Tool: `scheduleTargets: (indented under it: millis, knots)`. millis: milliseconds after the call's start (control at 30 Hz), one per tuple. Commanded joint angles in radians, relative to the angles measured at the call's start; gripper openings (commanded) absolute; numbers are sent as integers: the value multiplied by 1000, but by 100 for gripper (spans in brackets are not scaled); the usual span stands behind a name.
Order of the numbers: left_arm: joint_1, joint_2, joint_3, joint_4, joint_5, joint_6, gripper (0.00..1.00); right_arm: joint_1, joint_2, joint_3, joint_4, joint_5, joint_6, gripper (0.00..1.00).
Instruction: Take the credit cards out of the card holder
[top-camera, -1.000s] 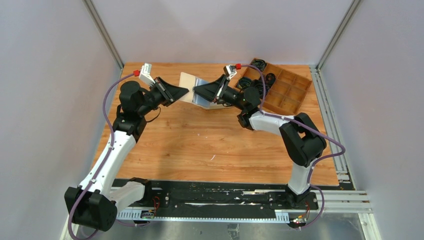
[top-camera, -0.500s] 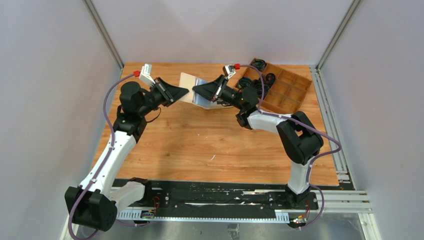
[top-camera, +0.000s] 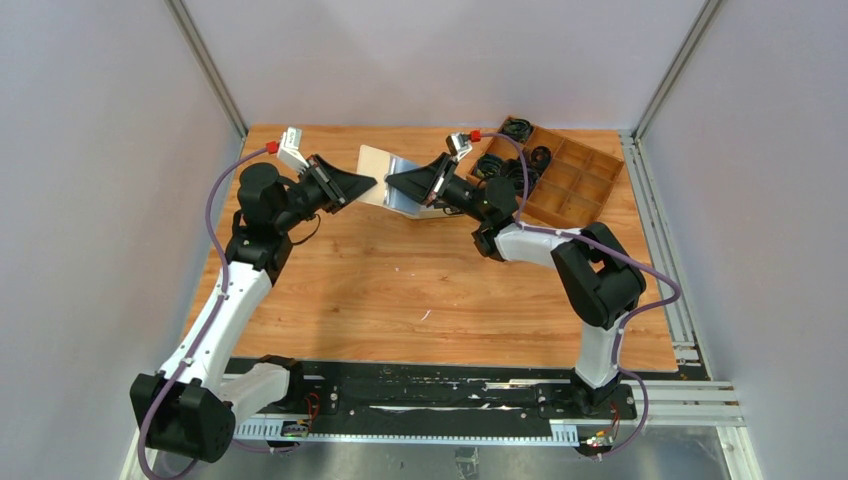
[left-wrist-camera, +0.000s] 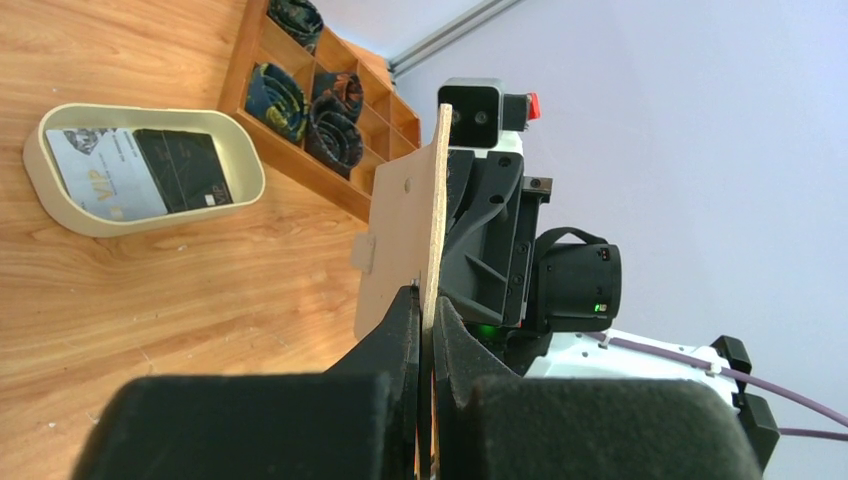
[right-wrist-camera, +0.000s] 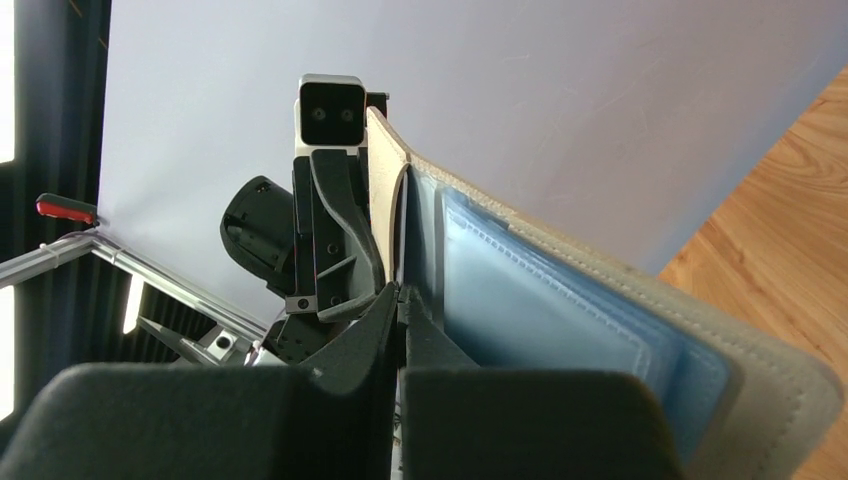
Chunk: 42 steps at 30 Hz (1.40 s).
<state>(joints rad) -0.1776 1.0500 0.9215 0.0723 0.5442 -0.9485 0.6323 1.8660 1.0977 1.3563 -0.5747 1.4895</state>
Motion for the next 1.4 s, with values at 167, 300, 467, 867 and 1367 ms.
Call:
scheduleTargets:
  millis: [167, 300, 467, 867, 1367]
  knots:
    - [24, -14, 2, 24, 19, -3, 0, -19, 12, -26, 66, -1, 5, 0]
    - [29, -16, 5, 17, 21, -1, 0, -36, 4, -45, 55, -5, 5, 0]
    - [38, -15, 12, 12, 25, 3, 0, -76, -24, -110, 54, -4, -1, 0]
    - [43, -9, 6, 23, 35, -1, 0, -76, -19, -50, 32, -40, -11, 18]
    - [43, -11, -7, 39, 37, -10, 0, 8, 29, 68, -29, -56, -33, 34]
